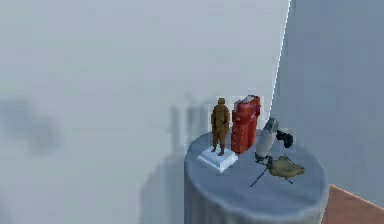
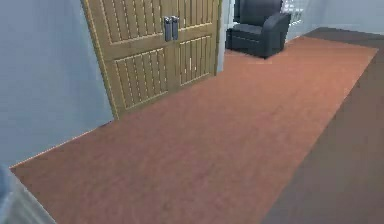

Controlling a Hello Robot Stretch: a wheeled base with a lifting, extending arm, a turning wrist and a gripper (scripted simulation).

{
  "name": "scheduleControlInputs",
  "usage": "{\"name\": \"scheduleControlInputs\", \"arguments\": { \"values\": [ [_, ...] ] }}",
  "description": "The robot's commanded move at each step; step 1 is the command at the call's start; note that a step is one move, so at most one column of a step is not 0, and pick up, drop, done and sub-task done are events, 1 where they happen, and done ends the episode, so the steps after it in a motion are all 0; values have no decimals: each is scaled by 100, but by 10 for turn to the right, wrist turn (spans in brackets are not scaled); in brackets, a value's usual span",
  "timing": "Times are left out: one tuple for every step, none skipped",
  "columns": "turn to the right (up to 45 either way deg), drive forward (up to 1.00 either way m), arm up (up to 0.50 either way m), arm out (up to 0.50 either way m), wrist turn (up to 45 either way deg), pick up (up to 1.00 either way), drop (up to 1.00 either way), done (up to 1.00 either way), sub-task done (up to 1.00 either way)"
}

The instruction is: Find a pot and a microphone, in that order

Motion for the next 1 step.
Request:
{"name": "scheduleControlInputs", "arguments": {
  "values": [
    [240,0,0,0,0,0,0,0,0]
  ]
}}
